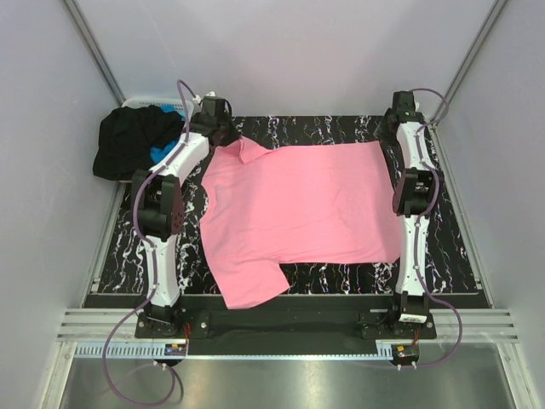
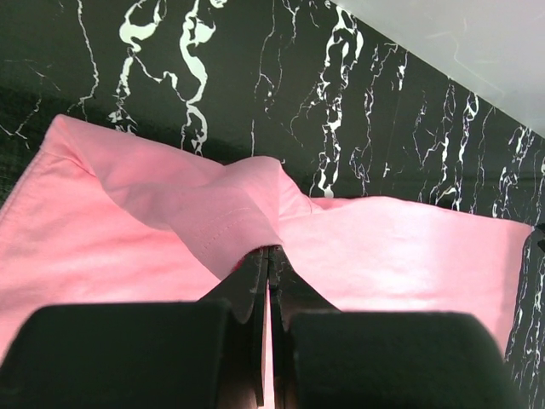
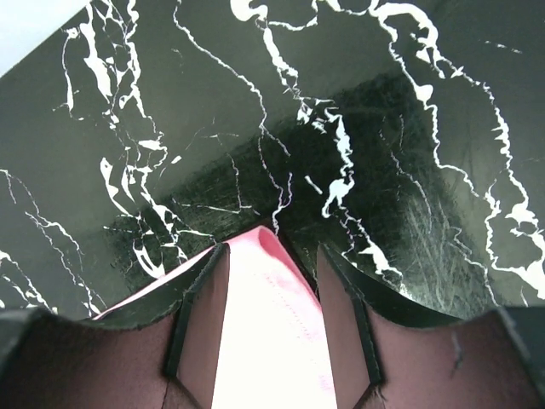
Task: Fold and stack the t-shirts
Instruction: Fold the tshirt
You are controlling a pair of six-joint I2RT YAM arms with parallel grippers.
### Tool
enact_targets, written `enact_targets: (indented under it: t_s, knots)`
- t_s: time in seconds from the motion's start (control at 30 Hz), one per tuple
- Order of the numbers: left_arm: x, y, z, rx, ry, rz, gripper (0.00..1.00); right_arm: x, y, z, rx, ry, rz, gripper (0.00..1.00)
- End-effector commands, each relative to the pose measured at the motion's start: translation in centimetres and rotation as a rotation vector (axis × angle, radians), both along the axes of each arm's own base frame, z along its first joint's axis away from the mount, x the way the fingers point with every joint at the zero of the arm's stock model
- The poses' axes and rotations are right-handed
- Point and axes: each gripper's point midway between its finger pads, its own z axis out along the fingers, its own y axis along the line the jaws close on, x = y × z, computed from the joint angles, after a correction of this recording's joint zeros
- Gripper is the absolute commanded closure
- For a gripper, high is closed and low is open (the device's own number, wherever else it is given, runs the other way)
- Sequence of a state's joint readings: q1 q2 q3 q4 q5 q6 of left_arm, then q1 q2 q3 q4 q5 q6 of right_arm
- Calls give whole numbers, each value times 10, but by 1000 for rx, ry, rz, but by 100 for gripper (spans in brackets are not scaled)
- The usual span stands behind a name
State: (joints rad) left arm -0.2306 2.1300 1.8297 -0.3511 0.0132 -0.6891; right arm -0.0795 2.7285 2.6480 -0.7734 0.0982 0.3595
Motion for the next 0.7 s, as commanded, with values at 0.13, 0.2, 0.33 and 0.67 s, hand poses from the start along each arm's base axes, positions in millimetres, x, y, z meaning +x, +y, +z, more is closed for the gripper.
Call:
enact_targets:
  t_s: [0.13, 0.2, 0.33, 0.67]
  knots:
    - [0, -6, 54, -33, -102, -19, 100, 12, 10, 22, 80, -77, 36, 48]
    - [-1, -5, 57, -30, -106, -16, 100, 12, 19, 23, 116, -78, 64, 48]
    - [-1, -3, 63, -23, -117, -8, 100, 10, 28, 22, 164, -70, 85, 48]
    - [-5, -1, 71, -24, -128, 1, 100, 6, 20, 6, 176, -37, 49, 47]
